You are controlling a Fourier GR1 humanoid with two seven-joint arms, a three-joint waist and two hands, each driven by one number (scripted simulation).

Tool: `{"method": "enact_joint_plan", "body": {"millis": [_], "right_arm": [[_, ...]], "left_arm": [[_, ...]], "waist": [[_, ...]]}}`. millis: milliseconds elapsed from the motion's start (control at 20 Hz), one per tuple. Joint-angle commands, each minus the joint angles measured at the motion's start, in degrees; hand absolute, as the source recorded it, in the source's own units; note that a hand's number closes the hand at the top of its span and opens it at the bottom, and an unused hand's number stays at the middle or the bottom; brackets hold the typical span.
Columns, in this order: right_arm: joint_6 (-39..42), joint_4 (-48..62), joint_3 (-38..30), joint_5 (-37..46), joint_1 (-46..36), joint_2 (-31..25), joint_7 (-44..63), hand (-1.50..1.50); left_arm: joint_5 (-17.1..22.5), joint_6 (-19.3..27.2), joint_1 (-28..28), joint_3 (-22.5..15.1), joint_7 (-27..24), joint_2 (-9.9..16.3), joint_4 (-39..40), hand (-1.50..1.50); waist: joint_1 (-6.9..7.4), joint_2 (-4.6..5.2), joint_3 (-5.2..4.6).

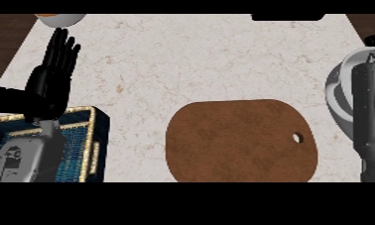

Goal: Pick the can from the cutting board and place it in the pot

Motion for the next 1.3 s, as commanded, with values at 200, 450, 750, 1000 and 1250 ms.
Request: {"method": "enact_joint_plan", "body": {"millis": [200,450,750,1000,1250], "right_arm": [[-3.9,-12.1,-5.4,-8.6,14.8,-1.4,-4.4,1.5],[-10.1,-6.3,-7.9,-12.3,17.5,-3.2,-6.3,1.5],[-8.4,-0.4,-10.5,-17.8,17.8,-4.8,-7.7,1.5],[-16.8,2.3,-16.9,-32.1,19.4,-0.7,-14.1,-1.5],[-19.3,10.8,-16.7,-40.2,17.1,-6.2,-26.6,-1.5]], "left_arm": [[0.6,-1.0,-0.6,0.6,0.7,0.0,0.6,0.0],[-0.6,-1.9,-0.1,0.3,-2.0,-0.3,1.8,0.0],[-0.1,-1.2,-1.7,1.1,0.9,-0.2,0.5,0.0],[-0.7,-0.7,-1.0,0.6,0.7,-0.7,-0.5,0.0],[-0.2,-0.1,-2.5,1.5,3.4,-0.3,-1.3,0.0]], "waist": [[-0.28,0.05,0.0],[0.27,0.21,0.01],[0.4,0.24,0.02],[0.2,0.19,0.1],[0.56,0.23,0.06]]}}
